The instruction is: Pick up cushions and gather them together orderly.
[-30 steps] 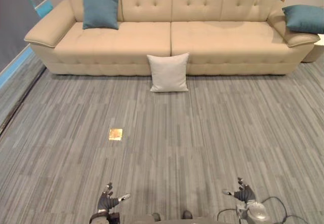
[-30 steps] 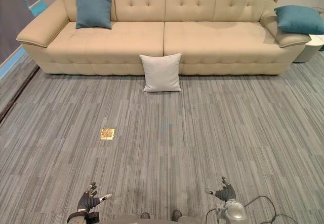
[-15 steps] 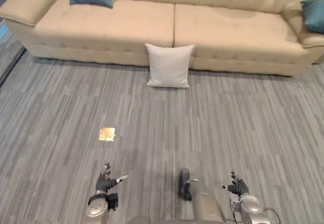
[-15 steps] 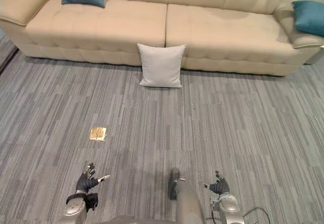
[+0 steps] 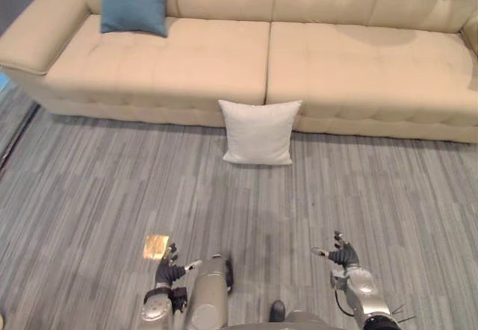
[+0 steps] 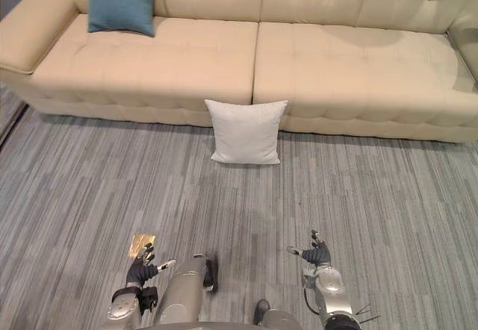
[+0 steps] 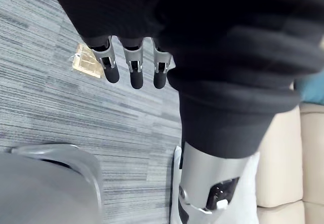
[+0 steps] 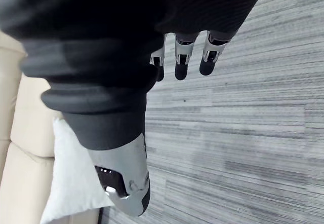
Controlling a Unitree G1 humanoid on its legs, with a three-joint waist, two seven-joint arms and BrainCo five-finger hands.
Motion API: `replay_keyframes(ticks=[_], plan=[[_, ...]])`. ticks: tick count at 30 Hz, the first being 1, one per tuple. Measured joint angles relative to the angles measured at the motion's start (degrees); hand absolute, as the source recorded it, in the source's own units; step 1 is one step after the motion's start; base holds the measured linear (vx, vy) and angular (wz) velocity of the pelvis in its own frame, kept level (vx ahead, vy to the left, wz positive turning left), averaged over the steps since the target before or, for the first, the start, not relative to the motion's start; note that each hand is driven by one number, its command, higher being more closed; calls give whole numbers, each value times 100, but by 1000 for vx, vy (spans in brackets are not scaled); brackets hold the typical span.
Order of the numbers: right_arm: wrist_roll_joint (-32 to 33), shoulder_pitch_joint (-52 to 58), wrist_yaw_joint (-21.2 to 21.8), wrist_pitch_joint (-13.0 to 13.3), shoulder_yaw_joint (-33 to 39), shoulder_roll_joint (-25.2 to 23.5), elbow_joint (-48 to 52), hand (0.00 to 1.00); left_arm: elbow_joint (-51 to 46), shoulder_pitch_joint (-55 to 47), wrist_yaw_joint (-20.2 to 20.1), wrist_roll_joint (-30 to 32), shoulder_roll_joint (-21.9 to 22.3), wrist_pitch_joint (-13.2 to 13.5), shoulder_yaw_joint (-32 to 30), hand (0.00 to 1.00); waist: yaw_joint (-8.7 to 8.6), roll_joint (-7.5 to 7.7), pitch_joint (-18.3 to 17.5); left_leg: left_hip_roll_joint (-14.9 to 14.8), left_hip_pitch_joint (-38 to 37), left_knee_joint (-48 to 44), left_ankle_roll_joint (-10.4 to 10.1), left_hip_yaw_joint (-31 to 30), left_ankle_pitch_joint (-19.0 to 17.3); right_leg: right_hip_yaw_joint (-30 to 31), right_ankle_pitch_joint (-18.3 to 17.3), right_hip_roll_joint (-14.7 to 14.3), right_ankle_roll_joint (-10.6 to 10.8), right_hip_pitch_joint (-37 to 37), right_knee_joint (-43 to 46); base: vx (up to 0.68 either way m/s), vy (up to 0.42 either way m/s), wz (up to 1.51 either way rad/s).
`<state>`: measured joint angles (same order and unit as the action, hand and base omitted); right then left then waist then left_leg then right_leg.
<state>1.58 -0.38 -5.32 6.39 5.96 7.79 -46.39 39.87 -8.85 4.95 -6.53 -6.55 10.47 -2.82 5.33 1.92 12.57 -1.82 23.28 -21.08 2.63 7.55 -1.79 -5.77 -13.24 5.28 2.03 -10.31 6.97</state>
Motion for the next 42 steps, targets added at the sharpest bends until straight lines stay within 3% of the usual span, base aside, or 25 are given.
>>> replay_keyframes(ticks=[1, 2, 4, 5, 6, 7, 8, 10, 11, 12, 13, 14, 15, 16, 19, 20, 21, 22, 24, 27, 28, 31, 35, 38, 42], plan=[[-5, -15, 2, 1, -5, 7, 3, 0, -3, 8, 1, 0, 11, 1, -5, 0, -1, -3, -5, 23, -16, -139, 56, 25, -138, 59, -14, 49, 23, 56, 262, 548, 195, 4], [-18, -27, 3, 11, -5, -19, 4, 0, 0, -20, 2, 1, -13, -1, -3, 0, -4, 8, -8, 96, -238, -398, 136, 61, -560, 217, -21, 160, 202, 280, 1269, 634, 235, -3], [-73, -26, 5, 10, -20, -63, -21, 0, 5, -29, 4, 4, -71, -8, -2, 0, -17, 32, -1, 190, -658, -376, 202, 83, -878, 339, 330, 332, 862, 824, 2953, 519, 174, 2], [-180, -27, 29, 7, -45, -99, -27, 0, 16, -19, 10, 4, -172, -17, 1, 0, -79, 68, 21, 293, -1145, -290, 267, 76, -1110, 387, 425, 505, 1020, 1421, 4587, 506, 117, 9], [-200, -28, 36, 3, -74, -106, -27, 0, 18, -40, 12, 3, -204, -19, 0, 0, -124, 59, 24, 302, -1367, -232, 277, 73, -1181, 345, 319, 545, 836, 1612, 5002, 491, 93, 6], [-218, -9, 38, 4, -224, -104, -21, 0, 19, -77, 18, 2, -271, -20, 2, 0, -187, 49, 23, 294, -1838, 9, 302, 79, -1227, 166, 112, 582, 521, 1981, 5329, 470, 63, -3], [-219, 3, 41, 4, -287, -105, -13, 0, 19, -81, 20, 2, -300, -19, 0, 0, -198, 49, 22, 276, -2055, 156, 301, 79, -1227, 36, 47, 568, 414, 2155, 5272, 368, 20, -4], [-221, -6, 59, 4, -434, -118, -17, 0, 51, -80, 19, 2, -383, -16, -7, 0, -291, 2, 42, 97, -2685, 594, 286, 91, -1232, -456, -194, 371, 193, 2665, 4043, 487, -51, 4], [-221, -6, 59, 4, -432, -116, -17, 0, 83, -81, 18, 2, -383, -17, -6, 0, -311, -15, 51, 47, -2800, 658, 255, 95, -1249, -519, -181, 292, 189, 2765, 3594, 520, -107, 11], [-220, 20, 55, 2, -423, -110, -18, 0, 152, -82, 18, 6, -386, -17, -6, 0, -349, 3, 39, -37, -2984, 744, 144, 83, -1313, -514, -6, 135, 214, 2923, 2587, 438, -127, 21], [-220, 82, 57, -4, -424, -110, -24, 0, 210, -95, 18, 22, -398, -17, -6, 0, -411, 84, 7, -55, -3152, 830, -32, 43, -1416, -446, 489, 23, 217, 2967, 1465, 441, -142, 29], [-221, 119, 57, -8, -426, -112, -32, 0, 250, -112, 17, 40, -432, -16, -7, 0, -445, 166, -29, -24, -3243, 870, -153, 32, -1490, -375, 794, -10, 198, 2950, 937, 450, -175, 38], [-229, 232, 55, -10, -422, -109, -55, 0, 338, -138, 13, 79, -450, -21, -1, 0, -452, 292, -72, 36, -3432, 901, -375, -74, -1654, -165, 1834, -25, 47, 2929, 598, 482, -201, 29], [-261, 287, 55, -31, -400, -32, -176, 0, 500, -76, 11, 108, -307, -39, -7, 0, -430, 184, -159, -162, -3536, 828, -479, -212, -1722, -193, 1900, -147, -237, 2961, 957, 481, -203, 27], [-343, 325, 57, -36, -277, -45, -172, 0, 521, -80, 6, 154, -139, -32, -12, 0, -459, -121, -246, -567, -3155, -266, -591, -452, -1670, -438, 1462, -466, -445, 2743, 980, 504, -225, 14], [-344, 350, 50, -40, -241, -62, -163, 0, 522, -42, 6, 160, -54, -34, -21, 0, -457, -208, -210, -768, -2742, -1319, -917, -475, -1455, -511, 1337, -577, -522, 2449, 846, 449, -188, 18], [-344, 346, 47, -41, -244, -65, -152, 0, 520, -18, 2, 161, -15, -33, -11, 0, -452, -236, -193, -890, -2532, -1839, -939, -474, -1491, -520, 1289, -635, -556, 2284, 760, 399, -155, 15], [-341, 370, 44, -44, -241, -97, -142, 0, 519, -9, 5, 161, 60, -25, -17, 0, -412, -247, -187, -1047, -2220, -2510, -824, -381, -1568, -559, 1226, -706, -612, 1956, 622, 404, -120, 4], [-319, 385, 18, -31, -191, -137, -20, 0, 513, 0, 1, 157, 207, -25, 4, 0, -360, -237, -190, -1039, -1848, -2484, -702, -234, -1640, -548, 1187, -709, -627, 1631, 392, 295, -70, -7], [-318, 250, -1, -11, -135, -172, 47, 0, 496, 40, 1, 146, 292, -25, 13, 0, -262, -257, -189, -893, -1338, -983, -710, -246, -1589, -422, 1175, -698, -538, 1500, 192, 181, 43, -22], [-318, 240, -2, -11, -137, -176, 33, 0, 515, 17, 1, 134, 286, -26, 13, 0, -249, -279, -180, -810, -1380, -273, -765, -328, -1099, -328, 1135, -705, -461, 1495, 200, 130, 103, -29], [-323, 337, -2, -18, -141, -207, 4, 0, 571, 4, 8, 100, 211, -29, 6, 0, -144, -198, -219, -576, -1658, 157, -627, -152, -974, -178, 1061, -497, -229, 1419, 158, 149, 112, -15], [-331, 260, -11, -20, -156, -207, 4, 0, 645, 156, 21, 101, 54, -27, 1, 0, -138, -159, -172, -425, -1597, 147, -574, -13, -1006, -59, 857, -315, -68, 1716, 559, 109, 108, -7], [-323, -116, -190, -16, -145, -193, 82, 0, 676, 620, 65, 82, -130, -23, 0, 0, -143, -155, 147, -479, -955, -667, -412, 62, -1172, -32, 624, -227, -29, 2399, 1416, -59, 76, -11], [-93, -662, -481, -5, -138, -202, 205, 0, 663, 1375, 321, -86, -364, 2, -84, 0, -136, -138, 614, -665, 70, -1925, -300, 69, -1827, -29, 33, -190, -37, 3505, 2766, -147, 35, -7]])
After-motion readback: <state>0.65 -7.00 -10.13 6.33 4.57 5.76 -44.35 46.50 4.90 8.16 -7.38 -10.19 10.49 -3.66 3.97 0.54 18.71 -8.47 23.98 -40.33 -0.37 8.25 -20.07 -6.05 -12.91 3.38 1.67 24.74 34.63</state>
